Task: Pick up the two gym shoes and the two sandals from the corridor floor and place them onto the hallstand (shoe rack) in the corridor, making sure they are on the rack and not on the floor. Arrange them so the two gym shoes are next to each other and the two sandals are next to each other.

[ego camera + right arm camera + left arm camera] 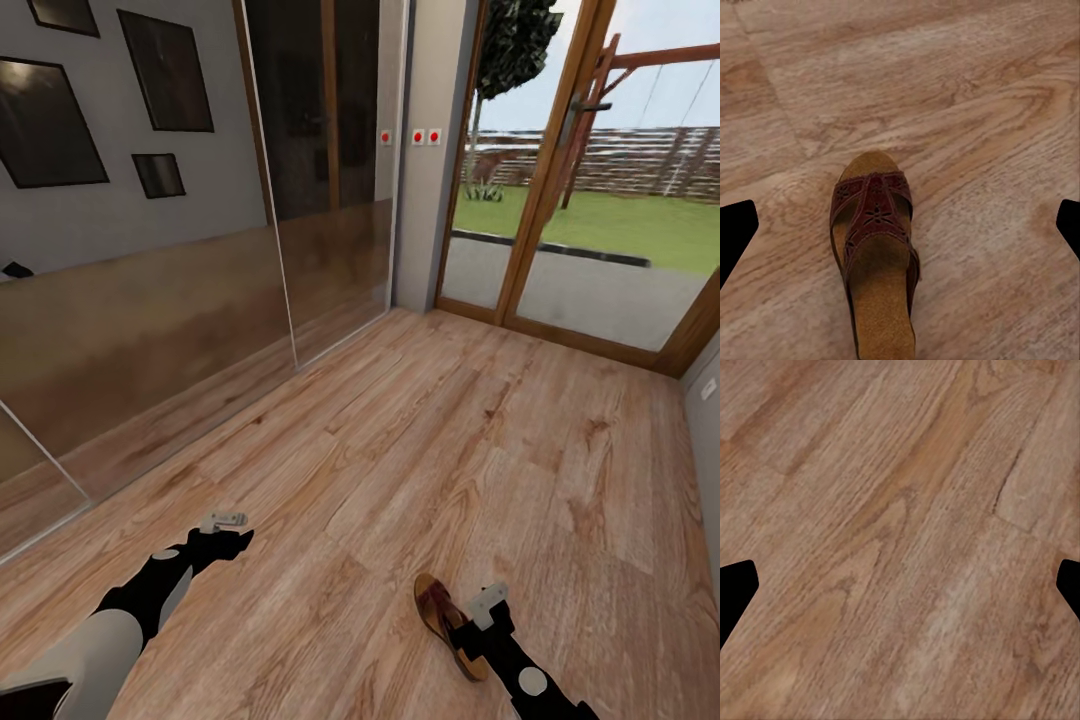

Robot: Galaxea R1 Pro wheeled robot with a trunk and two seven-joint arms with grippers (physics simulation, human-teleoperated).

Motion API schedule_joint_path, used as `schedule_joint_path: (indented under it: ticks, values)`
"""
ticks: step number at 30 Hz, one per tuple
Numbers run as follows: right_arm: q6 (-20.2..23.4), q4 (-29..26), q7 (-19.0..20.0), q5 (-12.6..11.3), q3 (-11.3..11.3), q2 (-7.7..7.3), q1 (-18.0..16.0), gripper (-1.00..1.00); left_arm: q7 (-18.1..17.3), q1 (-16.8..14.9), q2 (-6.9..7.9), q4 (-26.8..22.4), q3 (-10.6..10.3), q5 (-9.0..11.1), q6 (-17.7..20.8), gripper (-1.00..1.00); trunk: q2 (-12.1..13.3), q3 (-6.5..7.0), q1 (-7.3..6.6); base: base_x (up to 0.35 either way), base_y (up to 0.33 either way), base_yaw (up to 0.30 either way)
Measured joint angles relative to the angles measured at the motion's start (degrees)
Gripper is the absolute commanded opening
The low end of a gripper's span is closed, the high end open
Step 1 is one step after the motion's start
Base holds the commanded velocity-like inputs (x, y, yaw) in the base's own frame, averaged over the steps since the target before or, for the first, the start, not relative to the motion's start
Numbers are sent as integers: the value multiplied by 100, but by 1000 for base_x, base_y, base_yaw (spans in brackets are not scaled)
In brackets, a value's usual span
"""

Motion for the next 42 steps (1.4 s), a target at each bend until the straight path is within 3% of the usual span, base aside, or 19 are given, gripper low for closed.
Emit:
schedule_joint_path:
  ticks: [23,33,42]
  values:
    - [-14,9,-6,-40,-22,-33,0,100,3,13,-15,-8,-2,-1,-8,100,0,0,0,4,0,0]
    - [-6,101,-16,-63,-30,13,1,100,4,9,-49,-8,-2,0,-8,100,0,0,0,0,0,-185]
    - [-15,174,-16,-66,-25,41,0,100,3,12,-91,-9,1,-4,-8,100,0,0,0,124,0,-16]
